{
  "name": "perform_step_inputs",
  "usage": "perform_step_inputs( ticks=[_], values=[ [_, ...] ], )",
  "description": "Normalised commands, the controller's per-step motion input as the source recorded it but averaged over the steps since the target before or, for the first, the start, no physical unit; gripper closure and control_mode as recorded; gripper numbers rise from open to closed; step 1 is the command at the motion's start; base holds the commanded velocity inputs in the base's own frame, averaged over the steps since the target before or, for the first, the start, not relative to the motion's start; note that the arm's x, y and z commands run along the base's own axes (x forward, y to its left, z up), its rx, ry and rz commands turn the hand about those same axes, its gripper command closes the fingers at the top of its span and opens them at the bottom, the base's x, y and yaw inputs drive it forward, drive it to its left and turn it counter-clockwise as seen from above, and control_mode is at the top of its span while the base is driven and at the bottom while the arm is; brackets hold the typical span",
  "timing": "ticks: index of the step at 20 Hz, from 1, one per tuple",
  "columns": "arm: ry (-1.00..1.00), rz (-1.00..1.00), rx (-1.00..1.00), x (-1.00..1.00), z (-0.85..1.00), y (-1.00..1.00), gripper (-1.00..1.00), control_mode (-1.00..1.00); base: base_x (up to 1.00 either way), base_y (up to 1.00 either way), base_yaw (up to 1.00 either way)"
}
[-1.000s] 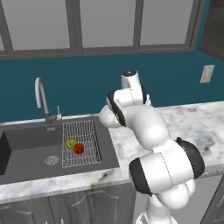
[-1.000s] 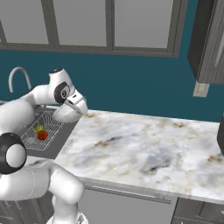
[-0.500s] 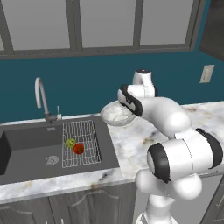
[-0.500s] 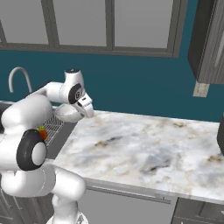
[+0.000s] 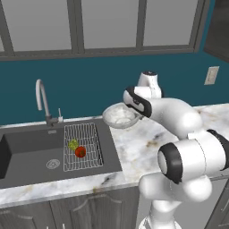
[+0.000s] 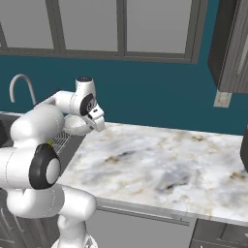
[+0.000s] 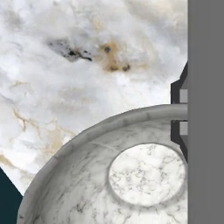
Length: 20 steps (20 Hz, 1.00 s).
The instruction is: Dump the broccoli and tomato from the bowl so the bowl can be washed. Place the bowl in the sink after clearing the leftovers.
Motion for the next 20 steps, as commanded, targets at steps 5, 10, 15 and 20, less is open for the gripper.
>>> perform_step_inputs(
  ticks=[5,10,15,20],
  values=[
    [0.00,0.00,0.03,-0.11,-0.20,-0.29,1.00,-1.00,0.00,0.00,0.00],
    [0.00,-0.01,0.09,-0.05,-0.05,-0.11,1.00,-1.00,0.00,0.00,0.00],
    [0.01,-0.04,0.09,-0.01,-0.02,-0.01,1.00,-1.00,0.00,0.00,0.00],
    [0.02,-0.03,0.15,-0.42,-0.36,-0.14,1.00,-1.00,0.00,0.00,0.00]
  ],
)
